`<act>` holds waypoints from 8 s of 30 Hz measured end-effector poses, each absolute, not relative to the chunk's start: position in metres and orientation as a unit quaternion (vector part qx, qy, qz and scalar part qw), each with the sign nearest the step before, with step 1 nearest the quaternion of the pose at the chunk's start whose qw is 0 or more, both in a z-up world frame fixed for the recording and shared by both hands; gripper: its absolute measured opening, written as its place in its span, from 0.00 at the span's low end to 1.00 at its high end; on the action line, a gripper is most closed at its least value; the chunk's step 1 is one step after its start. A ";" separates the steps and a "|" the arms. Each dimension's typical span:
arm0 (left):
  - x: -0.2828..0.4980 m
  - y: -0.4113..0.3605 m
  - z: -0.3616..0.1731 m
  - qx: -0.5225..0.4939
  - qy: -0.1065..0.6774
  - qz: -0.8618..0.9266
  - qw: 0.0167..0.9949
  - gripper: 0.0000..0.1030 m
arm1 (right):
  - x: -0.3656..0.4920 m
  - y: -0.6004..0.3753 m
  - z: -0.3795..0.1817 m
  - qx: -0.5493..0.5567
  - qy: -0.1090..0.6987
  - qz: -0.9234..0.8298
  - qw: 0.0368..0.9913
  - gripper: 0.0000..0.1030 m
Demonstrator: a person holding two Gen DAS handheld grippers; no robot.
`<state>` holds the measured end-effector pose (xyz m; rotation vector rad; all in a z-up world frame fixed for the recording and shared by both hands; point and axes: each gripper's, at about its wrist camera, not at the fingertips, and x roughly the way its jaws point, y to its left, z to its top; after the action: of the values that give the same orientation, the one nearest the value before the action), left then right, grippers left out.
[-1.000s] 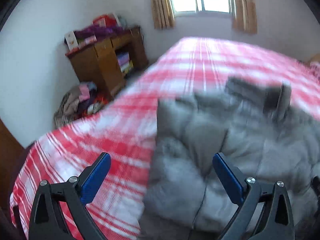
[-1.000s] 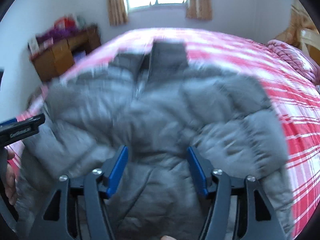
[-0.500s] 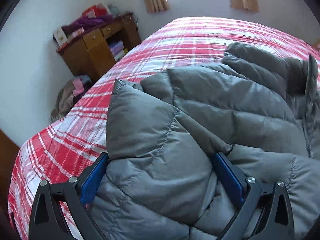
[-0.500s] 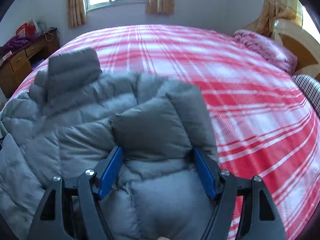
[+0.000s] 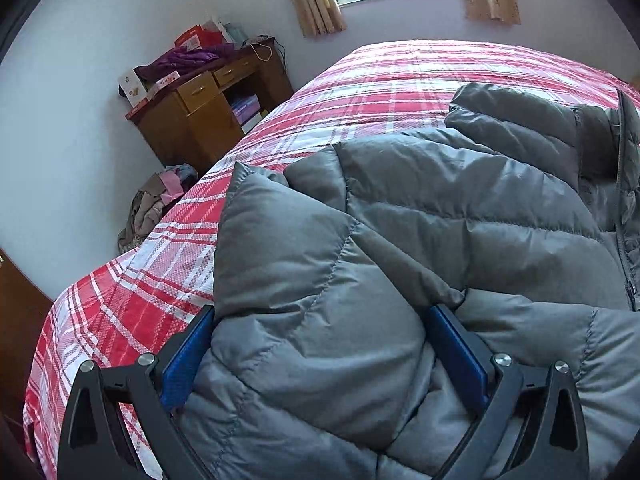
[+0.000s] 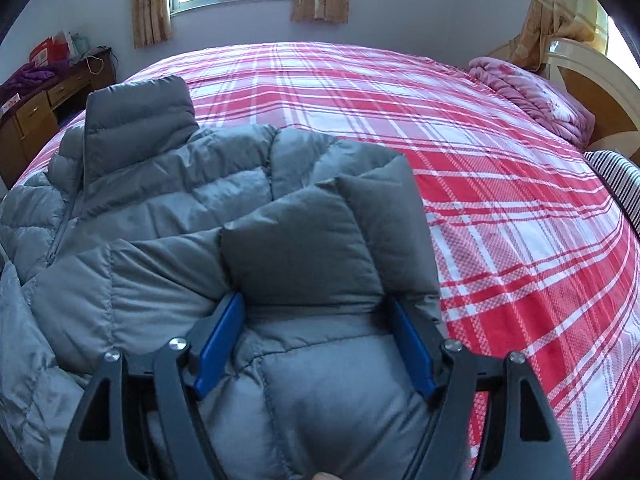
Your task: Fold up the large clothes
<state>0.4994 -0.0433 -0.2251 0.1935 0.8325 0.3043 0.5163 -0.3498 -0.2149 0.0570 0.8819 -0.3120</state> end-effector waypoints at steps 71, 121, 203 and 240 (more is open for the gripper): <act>0.523 -0.046 -0.130 0.079 0.351 -0.029 0.933 0.92 | 0.595 -0.382 -0.187 -0.027 0.452 0.018 0.892 0.28; 0.594 -0.080 -0.219 0.098 0.405 0.070 0.907 0.99 | 0.638 -0.309 -0.222 -0.017 0.432 0.050 0.900 0.61; 0.051 0.113 0.000 -0.051 0.241 -0.168 0.955 0.04 | 0.087 -0.381 -0.029 0.144 0.235 0.083 0.958 0.08; 0.306 -0.050 -0.098 0.177 0.185 0.050 0.966 0.91 | 0.386 -0.300 -0.088 0.065 0.286 -0.064 0.954 0.91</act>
<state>0.3056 -0.0502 -0.0980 0.3571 0.3737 0.1003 0.3864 -0.3003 -0.0877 0.1321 0.5820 -0.1310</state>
